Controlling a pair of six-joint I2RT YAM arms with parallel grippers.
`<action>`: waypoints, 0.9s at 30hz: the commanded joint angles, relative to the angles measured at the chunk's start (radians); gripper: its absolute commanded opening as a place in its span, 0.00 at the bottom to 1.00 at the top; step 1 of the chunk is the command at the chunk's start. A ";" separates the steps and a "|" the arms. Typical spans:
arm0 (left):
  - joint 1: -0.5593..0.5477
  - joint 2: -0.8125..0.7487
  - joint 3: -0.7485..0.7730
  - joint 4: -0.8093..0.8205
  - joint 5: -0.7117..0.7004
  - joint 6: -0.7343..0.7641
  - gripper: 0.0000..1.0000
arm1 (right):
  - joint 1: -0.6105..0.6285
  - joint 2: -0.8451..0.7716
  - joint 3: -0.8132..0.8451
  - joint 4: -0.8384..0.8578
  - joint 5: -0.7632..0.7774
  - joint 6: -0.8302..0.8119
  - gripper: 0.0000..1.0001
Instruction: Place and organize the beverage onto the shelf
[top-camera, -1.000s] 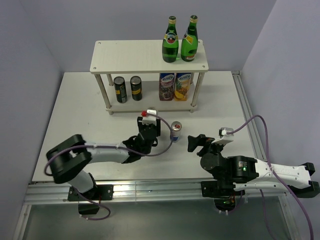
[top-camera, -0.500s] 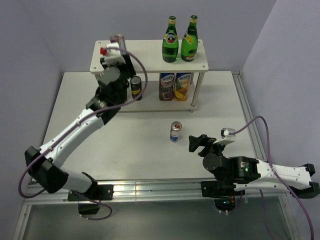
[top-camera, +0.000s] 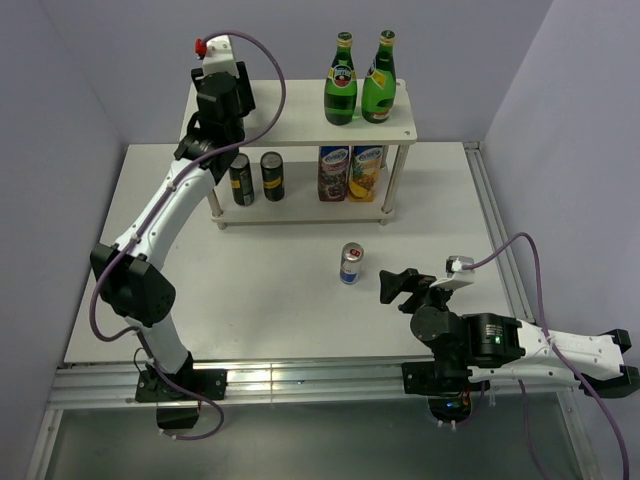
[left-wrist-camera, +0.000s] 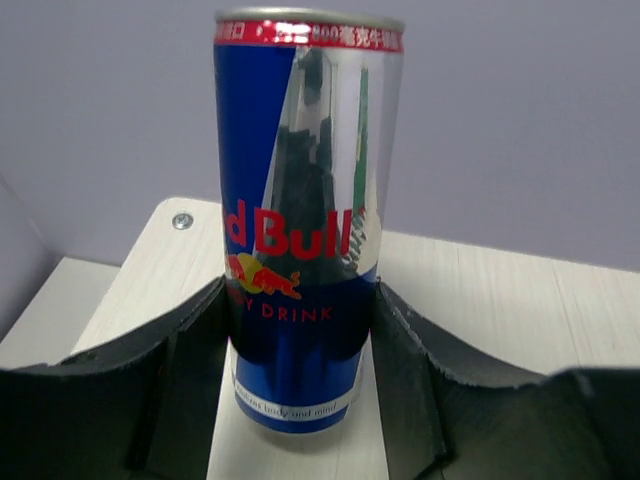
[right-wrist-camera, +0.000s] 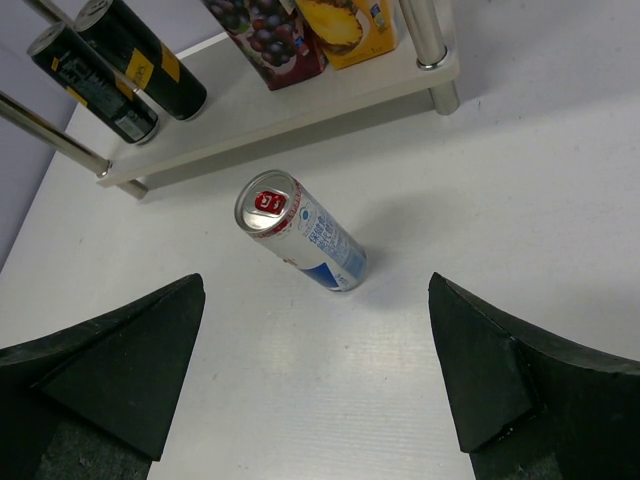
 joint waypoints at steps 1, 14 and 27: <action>0.027 0.008 0.090 -0.019 0.004 0.009 0.00 | 0.006 -0.002 -0.010 0.029 0.034 0.000 1.00; 0.042 -0.131 -0.141 0.037 -0.035 0.003 0.05 | 0.006 -0.009 -0.016 0.037 0.032 -0.007 1.00; 0.041 -0.275 -0.345 0.091 -0.027 -0.049 0.38 | 0.007 -0.028 -0.020 0.028 0.039 0.004 1.00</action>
